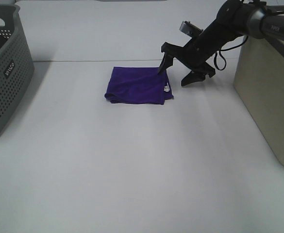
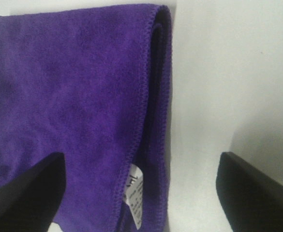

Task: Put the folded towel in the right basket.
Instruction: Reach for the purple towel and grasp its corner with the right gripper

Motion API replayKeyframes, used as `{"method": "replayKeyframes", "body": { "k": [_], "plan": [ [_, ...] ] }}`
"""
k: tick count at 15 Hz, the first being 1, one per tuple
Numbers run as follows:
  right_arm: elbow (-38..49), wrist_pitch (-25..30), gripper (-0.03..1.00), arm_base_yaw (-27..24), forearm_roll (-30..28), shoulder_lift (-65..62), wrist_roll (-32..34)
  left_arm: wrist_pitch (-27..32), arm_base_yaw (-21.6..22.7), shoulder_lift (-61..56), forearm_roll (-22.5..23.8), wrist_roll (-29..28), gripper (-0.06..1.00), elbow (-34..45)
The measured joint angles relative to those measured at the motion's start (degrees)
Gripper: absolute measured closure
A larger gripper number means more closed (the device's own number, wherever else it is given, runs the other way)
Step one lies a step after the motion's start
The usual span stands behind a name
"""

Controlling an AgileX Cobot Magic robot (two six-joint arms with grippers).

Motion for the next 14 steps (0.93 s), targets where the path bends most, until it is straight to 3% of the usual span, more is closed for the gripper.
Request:
{"method": "replayKeyframes", "body": {
  "k": [8,11,12,14],
  "plan": [
    [-0.80,-0.29,0.17,0.23,0.17,1.89,0.63,0.00,0.00,0.00,0.00,0.00,-0.05,0.00],
    [-1.49,-2.75,0.19,3.09,1.03,3.15,1.89,0.00,0.00,0.00,0.00,0.00,-0.05,0.00],
    [-1.55,-3.95,0.21,4.58,1.26,3.61,2.41,0.00,0.00,0.00,0.00,0.00,-0.05,0.00],
    [-2.01,-9.68,0.40,9.28,2.06,5.39,3.21,0.00,0.00,0.00,0.00,0.00,-0.05,0.00]
  ]
}}
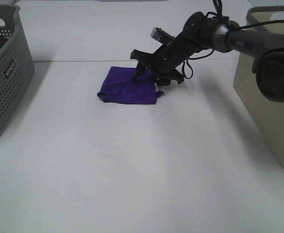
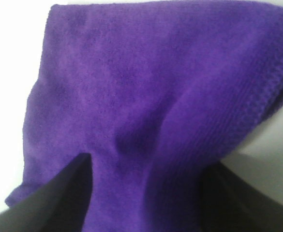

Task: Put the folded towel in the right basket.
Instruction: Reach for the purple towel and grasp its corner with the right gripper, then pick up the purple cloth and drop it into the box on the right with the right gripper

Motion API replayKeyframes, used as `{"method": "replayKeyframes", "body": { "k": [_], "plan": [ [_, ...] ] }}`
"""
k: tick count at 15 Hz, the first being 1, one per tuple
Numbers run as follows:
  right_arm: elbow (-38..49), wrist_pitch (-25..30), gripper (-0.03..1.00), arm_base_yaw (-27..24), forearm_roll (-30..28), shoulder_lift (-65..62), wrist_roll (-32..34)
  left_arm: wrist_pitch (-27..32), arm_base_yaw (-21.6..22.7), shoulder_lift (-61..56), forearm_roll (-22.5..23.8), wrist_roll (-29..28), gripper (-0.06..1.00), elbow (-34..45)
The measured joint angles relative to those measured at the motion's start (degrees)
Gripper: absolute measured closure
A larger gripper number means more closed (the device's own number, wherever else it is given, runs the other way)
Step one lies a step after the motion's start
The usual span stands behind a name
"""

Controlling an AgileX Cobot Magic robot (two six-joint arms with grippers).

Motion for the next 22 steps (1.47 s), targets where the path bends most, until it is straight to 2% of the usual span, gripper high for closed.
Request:
{"method": "replayKeyframes", "body": {
  "k": [1,2,3,4,9,12,16,17,19,22],
  "plan": [
    [-0.11,-1.38,0.53,1.03,0.17,0.74,0.06,0.00,0.00,0.00,0.00,0.00,-0.05,0.00],
    [-0.11,-2.18,0.60,1.32,0.40,0.92,0.29,0.00,0.00,0.00,0.00,0.00,-0.05,0.00],
    [-0.11,-2.86,0.79,1.78,0.92,1.43,0.69,0.00,0.00,0.00,0.00,0.00,-0.05,0.00],
    [-0.11,-3.38,0.91,1.83,1.49,1.60,1.38,0.00,0.00,0.00,0.00,0.00,-0.05,0.00],
    [-0.11,-2.46,0.91,1.78,2.92,1.32,1.38,0.00,0.00,0.00,0.00,0.00,-0.05,0.00],
    [0.92,2.12,0.91,1.78,1.72,-1.09,-1.72,0.00,0.00,0.00,0.06,0.00,-0.05,0.00],
    [1.78,11.29,0.91,0.23,0.00,-11.86,-7.85,0.00,0.00,0.00,3.04,0.00,-0.05,0.00],
    [1.78,17.88,0.91,-1.89,-1.55,-19.60,-9.00,0.00,0.00,0.00,3.72,0.00,-0.05,0.00],
    [1.78,24.24,0.91,-4.24,-5.67,-25.78,-9.05,0.00,0.00,0.00,3.78,0.00,-0.05,0.00],
    [1.78,25.61,0.91,-8.42,-12.32,-35.07,-7.51,0.00,0.00,0.00,3.78,0.00,-0.05,0.00]
  ]
}}
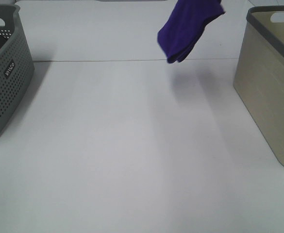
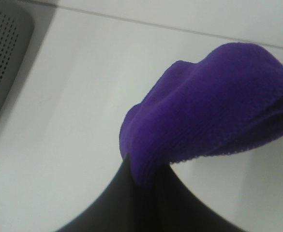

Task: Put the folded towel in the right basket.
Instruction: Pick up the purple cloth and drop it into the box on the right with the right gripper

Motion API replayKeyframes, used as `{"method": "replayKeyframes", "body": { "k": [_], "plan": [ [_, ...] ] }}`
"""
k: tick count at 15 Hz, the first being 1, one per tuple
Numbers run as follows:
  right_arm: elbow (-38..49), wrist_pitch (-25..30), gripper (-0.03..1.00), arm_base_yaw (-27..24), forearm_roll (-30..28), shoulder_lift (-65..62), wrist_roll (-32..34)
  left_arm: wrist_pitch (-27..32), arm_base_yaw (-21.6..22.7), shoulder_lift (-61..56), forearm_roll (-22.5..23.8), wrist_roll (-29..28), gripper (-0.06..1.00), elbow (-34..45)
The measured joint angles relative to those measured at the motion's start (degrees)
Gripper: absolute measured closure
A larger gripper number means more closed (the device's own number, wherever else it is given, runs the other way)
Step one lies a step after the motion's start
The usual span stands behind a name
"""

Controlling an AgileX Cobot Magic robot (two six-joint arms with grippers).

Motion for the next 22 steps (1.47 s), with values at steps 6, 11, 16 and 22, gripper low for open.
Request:
{"method": "replayKeyframes", "body": {
  "k": [6,11,16,22],
  "plan": [
    [1.83,0.23,0.91,-11.52,-9.68,-12.03,0.29,0.00,0.00,0.00,-0.06,0.00,-0.05,0.00],
    [8.31,0.57,0.91,-25.95,-12.32,-13.06,-0.17,0.00,0.00,0.00,-0.06,0.00,-0.05,0.00],
    [19.54,0.57,0.91,-27.50,-13.58,-12.95,-0.69,0.00,0.00,0.00,-0.06,0.00,-0.05,0.00],
    [21.08,0.74,0.14,-27.50,-13.46,-10.26,-0.23,0.00,0.00,0.00,-0.06,0.00,-0.05,0.00]
  ]
}}
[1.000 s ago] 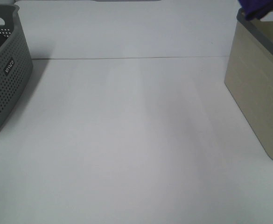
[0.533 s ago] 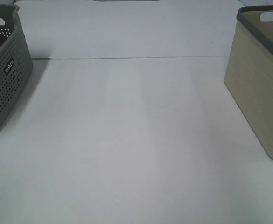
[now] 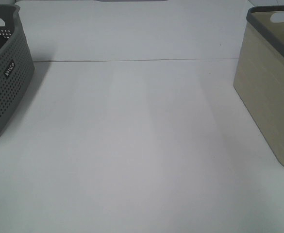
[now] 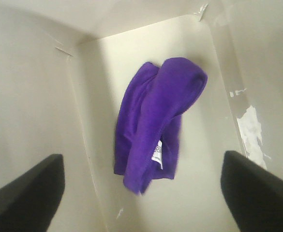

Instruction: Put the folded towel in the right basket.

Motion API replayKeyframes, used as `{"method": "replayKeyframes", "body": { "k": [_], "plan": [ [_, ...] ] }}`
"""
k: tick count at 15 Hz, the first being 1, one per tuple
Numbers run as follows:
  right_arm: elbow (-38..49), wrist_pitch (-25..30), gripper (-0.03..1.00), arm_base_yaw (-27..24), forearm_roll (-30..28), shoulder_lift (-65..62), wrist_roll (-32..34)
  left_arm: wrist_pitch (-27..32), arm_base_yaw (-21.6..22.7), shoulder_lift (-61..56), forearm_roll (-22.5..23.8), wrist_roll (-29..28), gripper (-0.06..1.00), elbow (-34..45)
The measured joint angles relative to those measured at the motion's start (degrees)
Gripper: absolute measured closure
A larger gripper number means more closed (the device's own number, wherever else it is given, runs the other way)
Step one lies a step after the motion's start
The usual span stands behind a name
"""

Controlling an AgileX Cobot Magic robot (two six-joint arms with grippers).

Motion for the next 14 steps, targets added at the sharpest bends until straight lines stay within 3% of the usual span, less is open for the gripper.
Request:
{"method": "replayKeyframes", "body": {
  "k": [2,6,9,12,14],
  "plan": [
    [0.00,0.00,0.03,0.00,0.00,0.23,0.00,0.00,0.00,0.00,0.00,0.00,-0.05,0.00],
    [-1.60,0.06,0.00,0.69,4.24,0.23,0.00,0.00,0.00,0.00,0.00,0.00,-0.05,0.00],
    [-8.59,-0.11,0.00,6.88,4.18,0.23,0.00,0.00,0.00,0.00,0.00,0.00,-0.05,0.00],
    [-14.90,-0.23,0.00,16.33,-1.43,-0.63,1.43,0.00,0.00,0.00,0.00,0.00,-0.05,0.00],
    [-14.84,-0.17,0.00,18.16,-4.07,-3.04,3.09,0.00,0.00,0.00,0.00,0.00,-0.05,0.00]
  ]
}}
